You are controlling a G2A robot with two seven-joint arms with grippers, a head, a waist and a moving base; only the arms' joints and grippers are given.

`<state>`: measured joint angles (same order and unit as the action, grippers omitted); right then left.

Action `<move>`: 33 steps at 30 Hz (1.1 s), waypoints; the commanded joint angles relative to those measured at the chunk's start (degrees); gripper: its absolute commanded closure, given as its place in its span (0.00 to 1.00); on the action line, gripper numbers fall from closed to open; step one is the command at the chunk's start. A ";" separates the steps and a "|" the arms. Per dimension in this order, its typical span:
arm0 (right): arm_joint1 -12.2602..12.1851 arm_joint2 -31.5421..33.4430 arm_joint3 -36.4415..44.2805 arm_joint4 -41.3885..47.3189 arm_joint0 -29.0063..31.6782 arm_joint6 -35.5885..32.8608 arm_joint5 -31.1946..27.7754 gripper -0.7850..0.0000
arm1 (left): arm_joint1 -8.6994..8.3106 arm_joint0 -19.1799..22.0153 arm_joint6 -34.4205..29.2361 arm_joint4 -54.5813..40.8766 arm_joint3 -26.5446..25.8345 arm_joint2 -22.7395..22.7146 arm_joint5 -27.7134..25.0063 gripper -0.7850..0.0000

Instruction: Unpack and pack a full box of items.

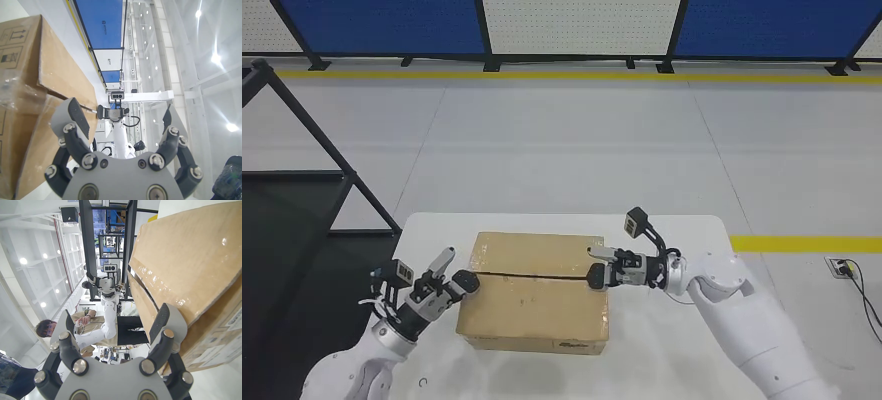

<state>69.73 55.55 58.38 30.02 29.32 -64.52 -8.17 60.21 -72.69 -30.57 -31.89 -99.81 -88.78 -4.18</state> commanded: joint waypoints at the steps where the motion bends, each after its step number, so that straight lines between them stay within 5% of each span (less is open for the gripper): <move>1: 0.08 -0.13 -0.10 -0.61 -0.02 0.74 0.20 0.00 | 0.07 -0.23 0.19 -0.50 -0.29 -0.31 -0.77 0.00; 13: 0.89 -1.14 -1.67 -2.03 -1.00 1.44 -1.53 0.00 | 0.15 -12.32 5.54 -6.06 -1.10 -13.97 -10.10 0.00; 20: 1.69 -2.08 -3.84 -1.92 -2.60 0.87 -2.24 0.00 | 0.29 -17.84 2.37 -6.53 1.65 -15.91 -8.85 0.00; 33: 2.18 -1.93 -4.69 -1.83 -1.72 0.52 -3.69 0.00 | 1.17 -7.36 5.40 2.90 13.89 -6.12 -7.57 0.00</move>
<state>71.93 53.53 53.59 28.26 27.47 -64.00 -11.87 61.32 -81.26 -25.60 -30.96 -86.95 -95.81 -11.63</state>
